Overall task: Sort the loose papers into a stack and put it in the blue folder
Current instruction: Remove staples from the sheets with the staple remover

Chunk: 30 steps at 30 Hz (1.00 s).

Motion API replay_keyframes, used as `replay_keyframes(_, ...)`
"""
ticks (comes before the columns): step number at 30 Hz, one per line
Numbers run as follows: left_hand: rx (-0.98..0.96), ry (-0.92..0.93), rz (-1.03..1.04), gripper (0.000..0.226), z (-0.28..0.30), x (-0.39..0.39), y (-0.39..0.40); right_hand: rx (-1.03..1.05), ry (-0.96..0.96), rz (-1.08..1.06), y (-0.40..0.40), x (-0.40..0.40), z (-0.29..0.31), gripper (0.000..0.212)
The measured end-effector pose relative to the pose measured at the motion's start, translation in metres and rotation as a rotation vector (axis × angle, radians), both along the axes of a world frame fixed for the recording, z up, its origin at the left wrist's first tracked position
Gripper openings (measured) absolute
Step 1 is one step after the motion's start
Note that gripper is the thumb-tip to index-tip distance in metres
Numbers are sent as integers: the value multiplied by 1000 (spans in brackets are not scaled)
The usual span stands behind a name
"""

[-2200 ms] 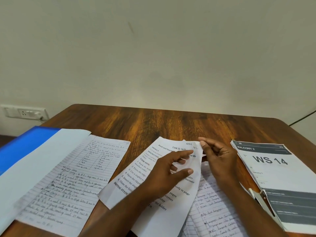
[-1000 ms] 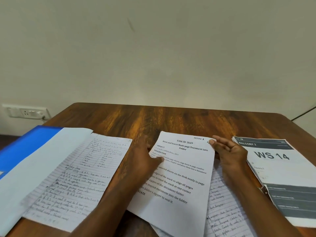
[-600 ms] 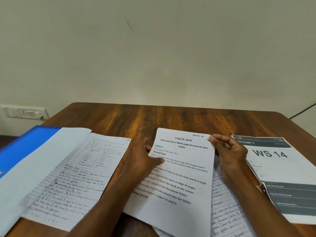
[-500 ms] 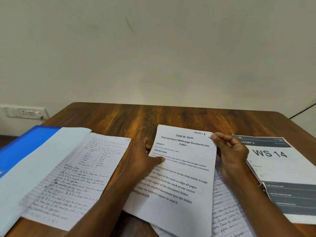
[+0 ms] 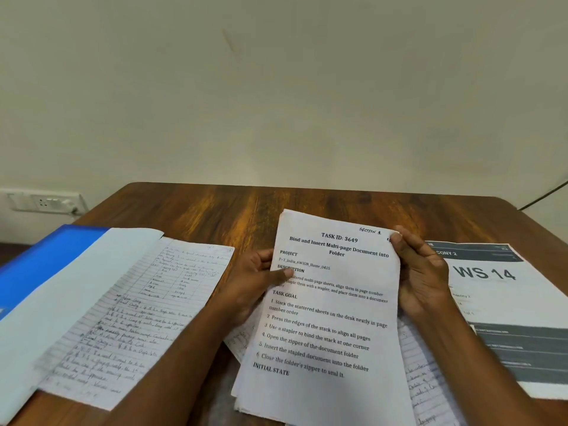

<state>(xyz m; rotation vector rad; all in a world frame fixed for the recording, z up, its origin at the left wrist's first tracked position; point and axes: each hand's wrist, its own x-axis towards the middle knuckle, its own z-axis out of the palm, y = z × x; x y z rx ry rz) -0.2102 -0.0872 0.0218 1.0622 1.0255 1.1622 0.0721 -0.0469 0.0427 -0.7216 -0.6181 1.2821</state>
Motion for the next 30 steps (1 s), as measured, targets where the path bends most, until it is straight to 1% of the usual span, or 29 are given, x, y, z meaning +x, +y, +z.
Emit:
replay_keyframes(3,-22,-14,28,30,-1,-1,0,-14,-26,-16,0,-1,0,18)
replay_keyframes(12,-12,28,103,24,-2,3,0,-24,-6,-60,3,1,-4,16)
replay_keyframes(15,0,21,52,31,3,6,-4,-38,17,-84,5,3,-5,16)
replay_keyframes(18,5,56,-67,41,7,9,-10,-57,28,-114,7,4,-6,19)
replay_keyframes(21,-19,73,-146,42,8,10,-11,-65,35,-133,7,4,-8,16)
replay_keyframes(23,-48,71,-152,38,10,10,-12,-65,37,-139,6,3,-8,14)
replay_keyframes(28,-58,167,-62,31,12,2,-11,-45,63,-95,1,-7,-5,12)
replay_keyframes(30,-62,179,-54,30,11,-3,-9,-45,62,-100,1,-7,-5,12)
